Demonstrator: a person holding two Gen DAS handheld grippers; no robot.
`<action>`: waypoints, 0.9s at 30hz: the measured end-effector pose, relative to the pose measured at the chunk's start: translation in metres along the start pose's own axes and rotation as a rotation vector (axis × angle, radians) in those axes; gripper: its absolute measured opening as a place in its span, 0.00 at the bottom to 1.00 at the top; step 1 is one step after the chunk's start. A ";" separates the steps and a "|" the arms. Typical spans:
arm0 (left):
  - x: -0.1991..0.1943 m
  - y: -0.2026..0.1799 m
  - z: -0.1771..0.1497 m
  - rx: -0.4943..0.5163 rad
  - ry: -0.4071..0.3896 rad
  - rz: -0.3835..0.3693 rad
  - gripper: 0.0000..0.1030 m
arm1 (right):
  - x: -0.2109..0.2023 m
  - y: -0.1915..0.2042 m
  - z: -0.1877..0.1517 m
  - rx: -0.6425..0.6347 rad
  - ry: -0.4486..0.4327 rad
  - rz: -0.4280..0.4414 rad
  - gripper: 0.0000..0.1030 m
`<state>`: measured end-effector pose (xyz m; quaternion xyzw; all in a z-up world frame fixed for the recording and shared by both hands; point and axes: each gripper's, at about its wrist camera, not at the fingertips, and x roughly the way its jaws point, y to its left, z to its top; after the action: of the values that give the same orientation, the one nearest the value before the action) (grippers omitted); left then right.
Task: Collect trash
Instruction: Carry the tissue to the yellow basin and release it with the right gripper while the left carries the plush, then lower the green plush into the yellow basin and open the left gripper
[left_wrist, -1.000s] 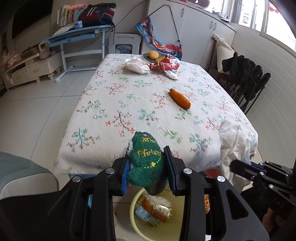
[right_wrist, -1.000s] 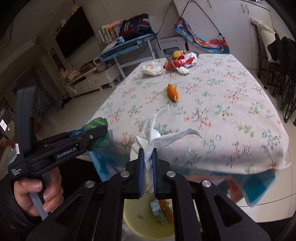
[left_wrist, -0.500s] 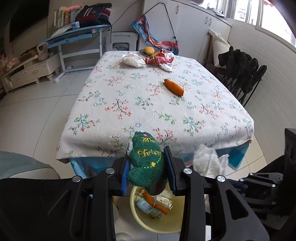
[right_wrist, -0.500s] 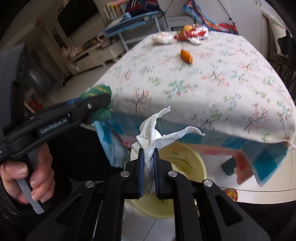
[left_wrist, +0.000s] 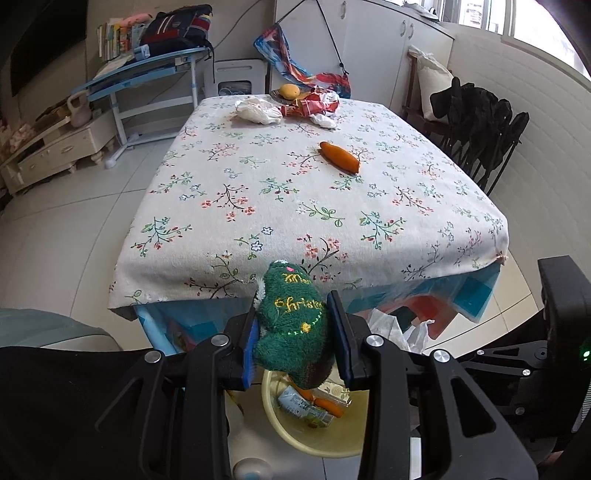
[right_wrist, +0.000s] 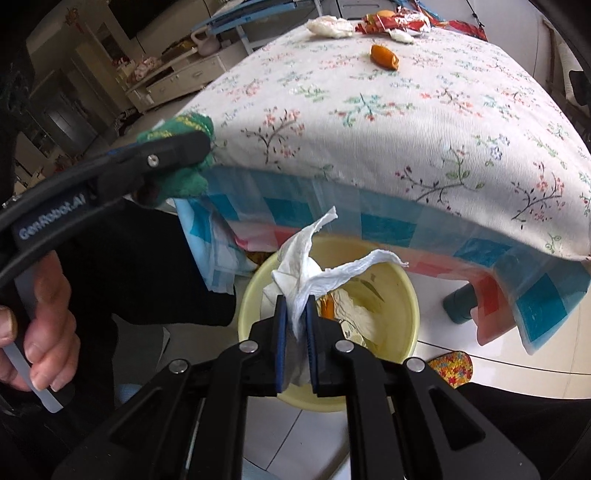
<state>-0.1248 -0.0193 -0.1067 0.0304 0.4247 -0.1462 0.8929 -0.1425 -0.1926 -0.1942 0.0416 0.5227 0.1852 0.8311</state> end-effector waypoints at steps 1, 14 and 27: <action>0.001 -0.001 -0.001 0.006 0.003 0.000 0.31 | 0.000 0.000 0.000 0.002 0.004 0.000 0.12; 0.019 -0.016 -0.014 0.071 0.087 0.010 0.31 | -0.005 -0.015 -0.001 0.069 -0.021 -0.048 0.48; 0.040 -0.038 -0.031 0.167 0.206 -0.004 0.36 | -0.061 -0.041 0.003 0.208 -0.325 -0.138 0.66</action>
<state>-0.1349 -0.0594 -0.1545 0.1185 0.5004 -0.1790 0.8388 -0.1522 -0.2514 -0.1517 0.1205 0.3996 0.0637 0.9065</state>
